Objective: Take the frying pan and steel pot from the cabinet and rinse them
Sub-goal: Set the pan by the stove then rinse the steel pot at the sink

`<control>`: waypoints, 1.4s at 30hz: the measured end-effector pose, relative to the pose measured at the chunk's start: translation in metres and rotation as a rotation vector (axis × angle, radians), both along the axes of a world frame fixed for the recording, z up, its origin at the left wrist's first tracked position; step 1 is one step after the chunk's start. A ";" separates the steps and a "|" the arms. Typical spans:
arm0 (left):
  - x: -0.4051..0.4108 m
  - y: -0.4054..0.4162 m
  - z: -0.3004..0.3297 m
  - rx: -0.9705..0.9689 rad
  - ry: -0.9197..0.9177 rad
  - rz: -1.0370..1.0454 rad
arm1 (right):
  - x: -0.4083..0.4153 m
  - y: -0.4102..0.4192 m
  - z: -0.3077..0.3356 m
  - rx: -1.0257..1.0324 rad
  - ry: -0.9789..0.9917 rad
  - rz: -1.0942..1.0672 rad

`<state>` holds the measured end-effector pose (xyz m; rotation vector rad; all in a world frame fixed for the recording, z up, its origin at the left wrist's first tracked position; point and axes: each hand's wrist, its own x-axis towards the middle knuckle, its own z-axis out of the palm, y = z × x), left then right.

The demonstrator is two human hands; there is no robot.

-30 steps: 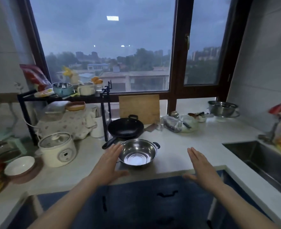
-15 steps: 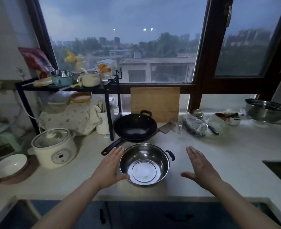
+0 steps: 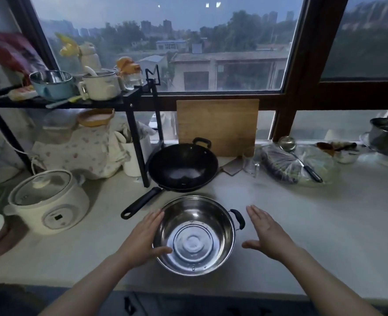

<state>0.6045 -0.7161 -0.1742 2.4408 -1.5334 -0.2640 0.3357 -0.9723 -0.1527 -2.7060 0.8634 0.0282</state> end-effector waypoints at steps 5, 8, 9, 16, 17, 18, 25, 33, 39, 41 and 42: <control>0.003 -0.002 -0.009 0.061 0.035 0.092 | 0.016 -0.025 -0.007 0.040 0.053 0.071; 0.004 0.001 -0.008 0.078 0.066 0.126 | 0.026 -0.040 -0.011 0.036 0.083 0.125; 0.005 0.002 -0.008 0.079 0.083 0.135 | 0.031 -0.044 -0.012 0.040 0.095 0.147; 0.004 0.013 -0.010 0.157 0.228 0.249 | 0.060 -0.066 -0.022 0.132 0.169 0.293; 0.004 0.014 -0.011 0.174 0.244 0.265 | 0.063 -0.068 -0.025 0.149 0.180 0.304; 0.004 0.015 -0.013 0.185 0.254 0.277 | 0.067 -0.070 -0.028 0.168 0.190 0.314; 0.006 0.010 -0.024 0.199 0.248 0.298 | 0.089 -0.077 -0.043 0.299 0.190 0.426; 0.003 -0.001 -0.016 0.189 0.287 0.203 | 0.094 -0.086 -0.052 0.333 0.137 0.522; 0.012 -0.003 -0.023 0.206 0.317 0.147 | 0.087 -0.086 -0.047 0.378 0.177 0.487; 0.015 -0.002 -0.027 0.204 0.321 0.131 | 0.084 -0.084 -0.050 0.375 0.182 0.465; 0.017 -0.002 -0.030 0.197 0.321 0.124 | 0.082 -0.083 -0.053 0.373 0.182 0.450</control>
